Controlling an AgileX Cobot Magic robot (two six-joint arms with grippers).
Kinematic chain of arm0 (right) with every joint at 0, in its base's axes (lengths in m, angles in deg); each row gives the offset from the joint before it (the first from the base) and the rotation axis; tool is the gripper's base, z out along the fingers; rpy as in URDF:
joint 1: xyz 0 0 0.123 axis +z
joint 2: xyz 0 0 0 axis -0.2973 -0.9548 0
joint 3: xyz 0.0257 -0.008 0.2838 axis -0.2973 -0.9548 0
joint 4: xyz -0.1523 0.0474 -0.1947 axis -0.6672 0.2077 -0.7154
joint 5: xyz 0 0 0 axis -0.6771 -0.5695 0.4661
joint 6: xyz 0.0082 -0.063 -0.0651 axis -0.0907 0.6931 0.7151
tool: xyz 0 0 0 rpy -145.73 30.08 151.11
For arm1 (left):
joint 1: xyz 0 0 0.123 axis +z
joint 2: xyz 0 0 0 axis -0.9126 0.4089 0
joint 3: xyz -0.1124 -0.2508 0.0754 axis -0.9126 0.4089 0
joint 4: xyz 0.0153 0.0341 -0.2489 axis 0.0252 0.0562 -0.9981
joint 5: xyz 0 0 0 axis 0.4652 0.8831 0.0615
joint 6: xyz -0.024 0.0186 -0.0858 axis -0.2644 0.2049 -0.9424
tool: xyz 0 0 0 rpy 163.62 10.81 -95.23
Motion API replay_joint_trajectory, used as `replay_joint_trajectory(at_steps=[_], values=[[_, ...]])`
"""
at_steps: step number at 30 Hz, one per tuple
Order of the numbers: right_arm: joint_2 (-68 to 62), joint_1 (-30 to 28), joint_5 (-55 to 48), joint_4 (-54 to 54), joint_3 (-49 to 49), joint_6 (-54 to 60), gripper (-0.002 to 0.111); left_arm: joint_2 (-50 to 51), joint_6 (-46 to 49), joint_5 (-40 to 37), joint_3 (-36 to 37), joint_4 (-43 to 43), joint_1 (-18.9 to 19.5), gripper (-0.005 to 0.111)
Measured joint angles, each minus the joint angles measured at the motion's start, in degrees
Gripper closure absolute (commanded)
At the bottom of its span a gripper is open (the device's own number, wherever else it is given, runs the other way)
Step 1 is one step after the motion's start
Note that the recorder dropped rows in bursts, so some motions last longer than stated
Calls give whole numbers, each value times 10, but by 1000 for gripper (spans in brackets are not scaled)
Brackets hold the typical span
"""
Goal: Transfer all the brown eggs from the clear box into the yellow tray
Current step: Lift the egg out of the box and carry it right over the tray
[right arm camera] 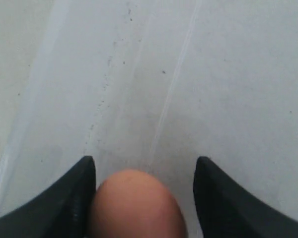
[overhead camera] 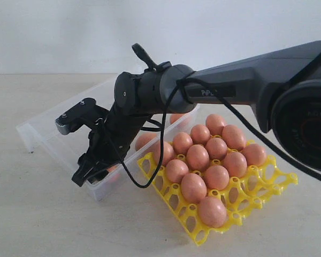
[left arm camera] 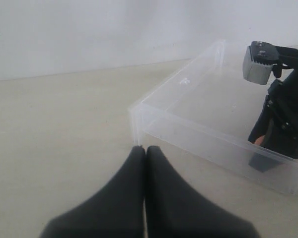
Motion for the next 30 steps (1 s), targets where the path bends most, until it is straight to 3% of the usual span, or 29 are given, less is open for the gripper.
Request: replay_joint_trajectory(at_steps=[1, 2, 11, 23, 27, 30], values=[[0, 0, 5, -1, 0, 1, 95, 0, 0, 0, 0, 0, 0, 111], [-1, 0, 12, -1, 0, -2, 109, 0, 0, 0, 0, 0, 0, 111], [28, 0, 69, -6, 14, -10, 107, 0, 0, 0, 0, 0, 0, 111], [77, 0, 97, -4, 22, -133, 107, 0, 0, 0, 0, 0, 0, 111], [140, 0, 187, 27, -47, -152, 108, 0, 0, 0, 0, 0, 0, 111], [227, 0, 322, 51, -178, -154, 109, 0, 0, 0, 0, 0, 0, 111]])
